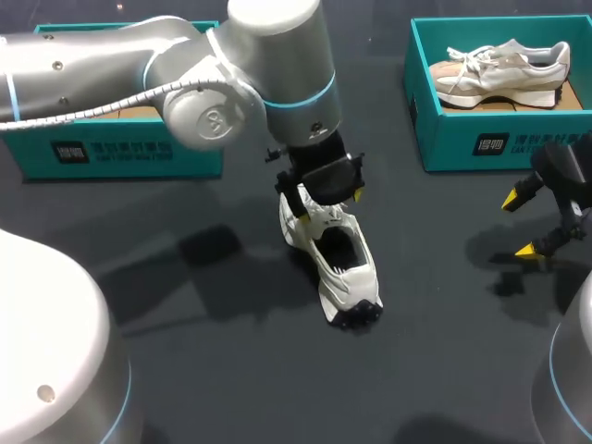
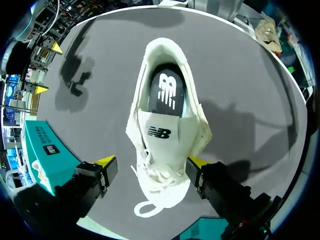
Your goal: Take the shoe out of the shoebox, open the shoe tongue, remove and reinsert the insole, then place the shoe into the shoebox
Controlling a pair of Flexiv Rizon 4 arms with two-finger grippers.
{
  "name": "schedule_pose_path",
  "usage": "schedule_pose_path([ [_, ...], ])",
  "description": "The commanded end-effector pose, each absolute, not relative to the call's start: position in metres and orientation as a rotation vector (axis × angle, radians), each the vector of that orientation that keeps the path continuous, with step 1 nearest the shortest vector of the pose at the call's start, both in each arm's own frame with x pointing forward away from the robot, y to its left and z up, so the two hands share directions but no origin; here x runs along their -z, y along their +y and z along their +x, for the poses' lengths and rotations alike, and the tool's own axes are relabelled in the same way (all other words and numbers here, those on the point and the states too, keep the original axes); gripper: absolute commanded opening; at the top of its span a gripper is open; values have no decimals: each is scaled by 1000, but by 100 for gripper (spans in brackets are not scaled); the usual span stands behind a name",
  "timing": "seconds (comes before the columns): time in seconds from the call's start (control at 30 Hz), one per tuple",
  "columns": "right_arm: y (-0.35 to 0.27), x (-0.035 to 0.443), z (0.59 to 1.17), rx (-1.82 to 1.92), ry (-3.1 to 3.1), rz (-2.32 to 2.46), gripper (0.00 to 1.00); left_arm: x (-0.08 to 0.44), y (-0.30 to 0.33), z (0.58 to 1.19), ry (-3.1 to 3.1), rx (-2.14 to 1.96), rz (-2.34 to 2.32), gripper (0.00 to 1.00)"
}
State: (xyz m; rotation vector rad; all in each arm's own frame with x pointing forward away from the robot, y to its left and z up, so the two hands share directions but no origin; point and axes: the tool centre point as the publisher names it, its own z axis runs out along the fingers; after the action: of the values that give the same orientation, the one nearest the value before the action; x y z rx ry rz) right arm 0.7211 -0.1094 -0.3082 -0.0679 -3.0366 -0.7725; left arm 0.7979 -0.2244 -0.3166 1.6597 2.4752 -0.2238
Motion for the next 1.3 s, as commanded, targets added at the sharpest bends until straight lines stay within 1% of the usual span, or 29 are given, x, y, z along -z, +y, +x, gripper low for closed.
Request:
schedule_pose_path([
  [0.03,-109,308,721,770,-3038,-68,100,300,-210,807,2470,256,1652,84],
  [0.07,-109,308,721,770,-3038,-68,100,296,-207,811,2474,282,1648,81],
  [0.1,-109,308,721,770,-3038,-68,100,291,-205,813,2477,303,1644,74],
  [0.13,-109,308,721,770,-3038,-68,100,287,-204,815,2476,310,1642,66],
  [0.2,-109,308,721,770,-3038,-68,100,280,-203,817,2470,326,1631,45],
  [0.27,-109,308,721,770,-3038,-68,100,276,-205,816,2461,349,1642,32],
  [0.33,-109,308,721,770,-3038,-68,100,276,-207,813,2452,352,1656,28],
  [0.47,-109,308,721,770,-3038,-68,100,280,-213,806,2444,361,1693,27],
  [0.6,-109,308,721,770,-3038,-68,100,284,-218,798,2440,376,1741,20],
  [0.63,-109,308,721,770,-3038,-68,100,286,-218,795,2439,378,1752,20],
  [0.9,-109,308,721,770,-3038,-68,100,306,-230,769,2444,436,1824,22],
  [1.0,-109,308,721,770,-3038,-68,100,318,-235,756,2435,468,1877,24],
  [1.03,-109,308,721,770,-3038,-68,100,325,-237,752,2445,454,1881,28],
  [1.07,-109,308,721,770,-3038,-68,100,328,-238,749,2449,460,1895,28],
  [1.17,-109,308,721,770,-3038,-68,100,326,-236,749,2448,462,1894,28],
  [1.3,-109,308,721,770,-3038,-68,100,306,-228,758,2420,482,1846,28],
])
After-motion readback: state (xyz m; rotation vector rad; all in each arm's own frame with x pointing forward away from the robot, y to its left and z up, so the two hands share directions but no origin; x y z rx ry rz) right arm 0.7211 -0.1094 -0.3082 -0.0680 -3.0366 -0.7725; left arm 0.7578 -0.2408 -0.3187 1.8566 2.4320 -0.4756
